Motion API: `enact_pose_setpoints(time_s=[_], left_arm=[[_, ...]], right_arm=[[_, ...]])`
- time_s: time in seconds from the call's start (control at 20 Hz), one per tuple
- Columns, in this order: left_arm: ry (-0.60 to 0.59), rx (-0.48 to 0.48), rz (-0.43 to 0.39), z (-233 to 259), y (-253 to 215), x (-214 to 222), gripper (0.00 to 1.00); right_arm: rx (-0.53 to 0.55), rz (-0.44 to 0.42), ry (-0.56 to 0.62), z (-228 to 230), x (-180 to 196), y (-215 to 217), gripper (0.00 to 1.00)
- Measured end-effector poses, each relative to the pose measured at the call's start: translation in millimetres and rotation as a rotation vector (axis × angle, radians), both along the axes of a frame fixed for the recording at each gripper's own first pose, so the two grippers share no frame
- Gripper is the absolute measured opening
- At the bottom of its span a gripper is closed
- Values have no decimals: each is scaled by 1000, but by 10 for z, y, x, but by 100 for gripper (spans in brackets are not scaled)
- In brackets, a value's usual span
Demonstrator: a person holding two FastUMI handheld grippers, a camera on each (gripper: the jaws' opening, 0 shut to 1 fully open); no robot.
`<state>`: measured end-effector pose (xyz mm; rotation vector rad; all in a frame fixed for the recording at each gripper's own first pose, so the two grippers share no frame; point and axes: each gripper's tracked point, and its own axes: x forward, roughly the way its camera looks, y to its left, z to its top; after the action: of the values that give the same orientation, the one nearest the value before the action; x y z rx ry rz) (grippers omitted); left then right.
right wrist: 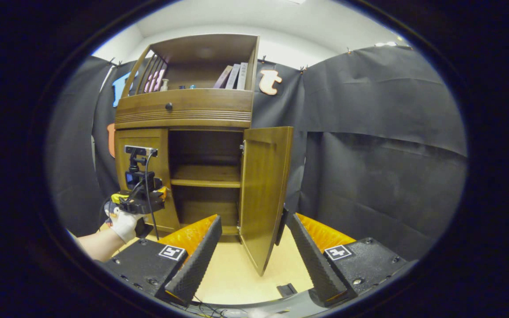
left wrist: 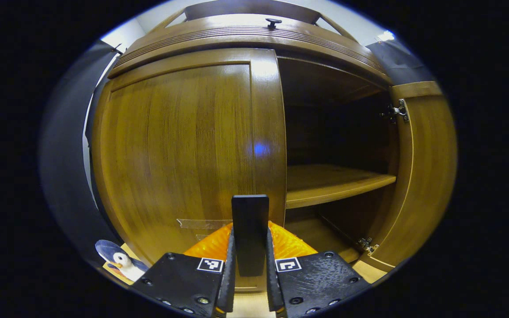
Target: Open the right door of the double-door shoe cabinet with the right hand, and open the left door with the left hand.
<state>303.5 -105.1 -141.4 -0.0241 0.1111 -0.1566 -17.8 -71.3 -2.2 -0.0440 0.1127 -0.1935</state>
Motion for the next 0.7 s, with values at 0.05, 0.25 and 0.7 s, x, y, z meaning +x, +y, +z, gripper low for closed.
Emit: enact_pose_setpoints(time_s=[0.05, 0.25, 0.7], left_arm=[[-2, -2, -5, -5, -7, -34, 29], [-4, 13, -21, 5, 49, -223, 28], [-1, 16, -17, 15, 340, -879, 28]], right_arm=[[3, -1, 0, -11, -16, -1, 100], [10, 12, -2, -32, -102, 16, 99], [41, 91, 5, -125, -212, 184, 100]])
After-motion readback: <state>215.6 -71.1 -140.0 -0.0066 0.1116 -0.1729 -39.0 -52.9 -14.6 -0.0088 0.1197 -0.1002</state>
